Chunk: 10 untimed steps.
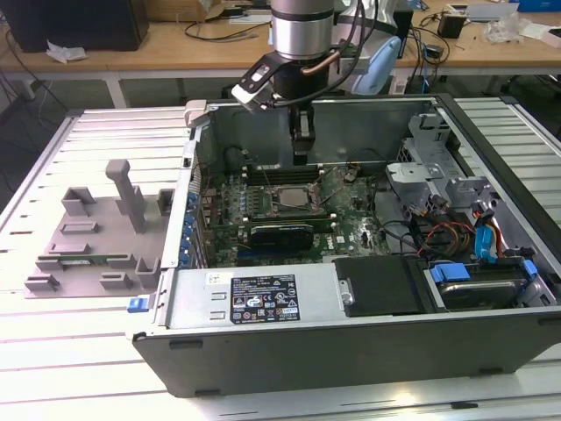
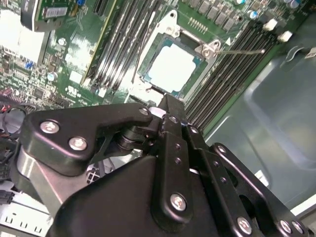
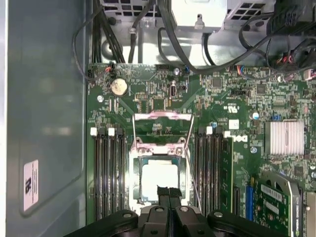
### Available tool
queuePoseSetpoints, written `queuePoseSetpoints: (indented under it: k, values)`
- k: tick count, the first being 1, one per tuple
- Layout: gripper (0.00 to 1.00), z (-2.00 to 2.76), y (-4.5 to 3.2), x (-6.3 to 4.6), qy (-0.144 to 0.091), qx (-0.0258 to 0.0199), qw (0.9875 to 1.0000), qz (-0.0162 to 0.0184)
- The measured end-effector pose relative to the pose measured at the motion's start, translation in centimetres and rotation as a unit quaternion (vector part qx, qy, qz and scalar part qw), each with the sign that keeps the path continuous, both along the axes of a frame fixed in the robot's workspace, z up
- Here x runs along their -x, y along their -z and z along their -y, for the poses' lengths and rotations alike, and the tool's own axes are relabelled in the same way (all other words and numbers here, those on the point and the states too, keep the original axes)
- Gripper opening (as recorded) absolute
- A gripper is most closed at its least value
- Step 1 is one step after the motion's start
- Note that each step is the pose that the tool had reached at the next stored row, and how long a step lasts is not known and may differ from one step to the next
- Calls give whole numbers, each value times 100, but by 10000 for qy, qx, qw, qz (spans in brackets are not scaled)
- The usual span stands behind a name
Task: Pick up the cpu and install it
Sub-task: 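Close the cpu cover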
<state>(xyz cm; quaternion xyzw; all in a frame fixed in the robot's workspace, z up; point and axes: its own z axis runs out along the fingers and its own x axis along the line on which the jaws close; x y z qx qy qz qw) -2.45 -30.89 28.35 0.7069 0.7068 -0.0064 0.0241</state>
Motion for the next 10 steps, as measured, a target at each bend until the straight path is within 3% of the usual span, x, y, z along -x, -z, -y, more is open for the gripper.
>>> queuePoseSetpoints:
  k: [10]
  values:
    - [11,0,0,-306,0,1,10000,-5]
